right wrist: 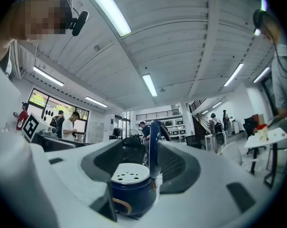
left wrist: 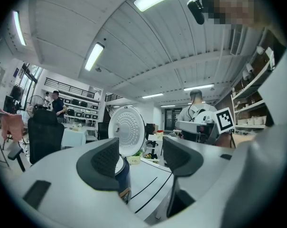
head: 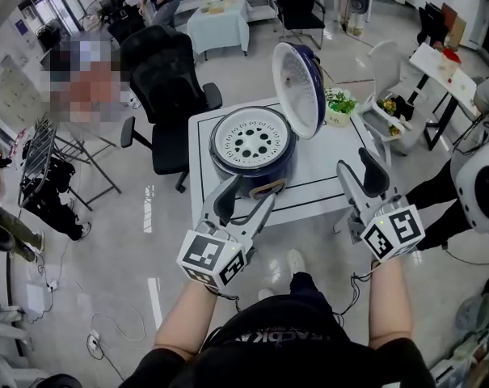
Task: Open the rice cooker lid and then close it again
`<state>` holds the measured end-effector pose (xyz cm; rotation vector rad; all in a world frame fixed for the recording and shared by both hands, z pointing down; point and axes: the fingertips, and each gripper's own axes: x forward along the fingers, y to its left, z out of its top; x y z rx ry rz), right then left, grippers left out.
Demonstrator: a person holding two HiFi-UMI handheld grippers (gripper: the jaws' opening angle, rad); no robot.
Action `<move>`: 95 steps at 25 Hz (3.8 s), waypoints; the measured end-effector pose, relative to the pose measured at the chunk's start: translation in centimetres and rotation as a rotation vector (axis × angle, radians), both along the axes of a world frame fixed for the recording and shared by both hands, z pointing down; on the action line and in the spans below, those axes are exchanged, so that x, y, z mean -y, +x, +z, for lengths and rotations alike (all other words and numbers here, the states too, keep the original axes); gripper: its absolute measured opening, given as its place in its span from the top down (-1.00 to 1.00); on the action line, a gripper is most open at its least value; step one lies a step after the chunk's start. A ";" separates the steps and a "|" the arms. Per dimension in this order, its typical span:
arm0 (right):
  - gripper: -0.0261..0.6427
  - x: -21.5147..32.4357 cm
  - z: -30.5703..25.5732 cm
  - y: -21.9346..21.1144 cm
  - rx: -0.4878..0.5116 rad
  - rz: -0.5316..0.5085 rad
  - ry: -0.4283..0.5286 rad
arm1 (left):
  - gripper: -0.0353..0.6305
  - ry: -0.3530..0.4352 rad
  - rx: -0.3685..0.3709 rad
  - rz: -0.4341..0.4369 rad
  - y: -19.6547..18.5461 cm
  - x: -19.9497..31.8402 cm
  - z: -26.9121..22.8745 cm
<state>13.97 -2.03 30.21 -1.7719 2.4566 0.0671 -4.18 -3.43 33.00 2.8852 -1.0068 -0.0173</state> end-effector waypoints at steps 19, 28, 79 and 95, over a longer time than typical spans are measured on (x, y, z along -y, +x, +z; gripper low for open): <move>0.28 2.9 0.6 2.7 0.010 0.031 -0.019 | 0.06 -0.010 -0.014 0.017 1.7 2.4 0.5; 0.28 7.7 1.0 4.8 0.025 0.027 -0.043 | 0.06 -0.022 -0.014 -0.013 2.3 5.4 0.5; 0.58 29.4 2.9 4.4 -0.245 -0.139 -0.044 | 0.07 -0.009 -0.008 -0.407 2.8 17.8 -0.4; 0.57 28.5 1.6 -3.8 -0.507 -0.107 -0.010 | 0.88 -0.002 -0.059 -0.384 -4.2 19.0 -2.5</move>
